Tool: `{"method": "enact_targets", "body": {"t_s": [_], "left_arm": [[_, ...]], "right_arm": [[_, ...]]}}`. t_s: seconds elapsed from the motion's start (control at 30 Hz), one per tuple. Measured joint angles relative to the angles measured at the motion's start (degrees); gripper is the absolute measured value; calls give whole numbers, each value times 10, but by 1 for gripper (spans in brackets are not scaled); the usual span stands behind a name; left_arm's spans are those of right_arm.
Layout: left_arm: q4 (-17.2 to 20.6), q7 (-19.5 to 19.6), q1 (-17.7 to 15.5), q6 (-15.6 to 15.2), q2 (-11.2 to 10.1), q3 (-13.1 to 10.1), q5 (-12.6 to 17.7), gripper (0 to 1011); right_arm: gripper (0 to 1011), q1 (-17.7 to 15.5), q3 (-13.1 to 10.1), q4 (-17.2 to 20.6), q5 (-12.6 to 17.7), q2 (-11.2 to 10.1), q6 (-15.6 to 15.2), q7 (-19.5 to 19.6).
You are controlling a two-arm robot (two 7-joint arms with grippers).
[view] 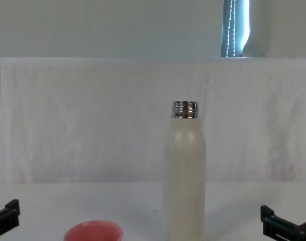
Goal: Grasp the thermos with one hand and pour water into the cup lid.
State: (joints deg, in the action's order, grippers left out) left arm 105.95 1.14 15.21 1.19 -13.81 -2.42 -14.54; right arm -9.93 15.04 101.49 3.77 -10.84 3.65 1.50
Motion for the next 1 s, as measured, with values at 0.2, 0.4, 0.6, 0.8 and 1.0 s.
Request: {"method": "enact_targets", "body": {"t_s": [0.2,0.4,0.6,0.8,1.0], "left_arm": [[0,0,0,0,0,0,0,1001],[0,0,0,0,0,0,0,1001],[0,0,0,0,0,0,0,1001],[0,0,0,0,0,0,0,1001],[0,0,0,0,0,0,0,1001]], "right_arm": [[1001,0,0,0,0,0,0,0],[1001,0,0,0,0,0,0,0],[1001,0,0,0,0,0,0,0],[1001,0,0,0,0,0,0,0],[1001,0,0,0,0,0,0,0]]}}
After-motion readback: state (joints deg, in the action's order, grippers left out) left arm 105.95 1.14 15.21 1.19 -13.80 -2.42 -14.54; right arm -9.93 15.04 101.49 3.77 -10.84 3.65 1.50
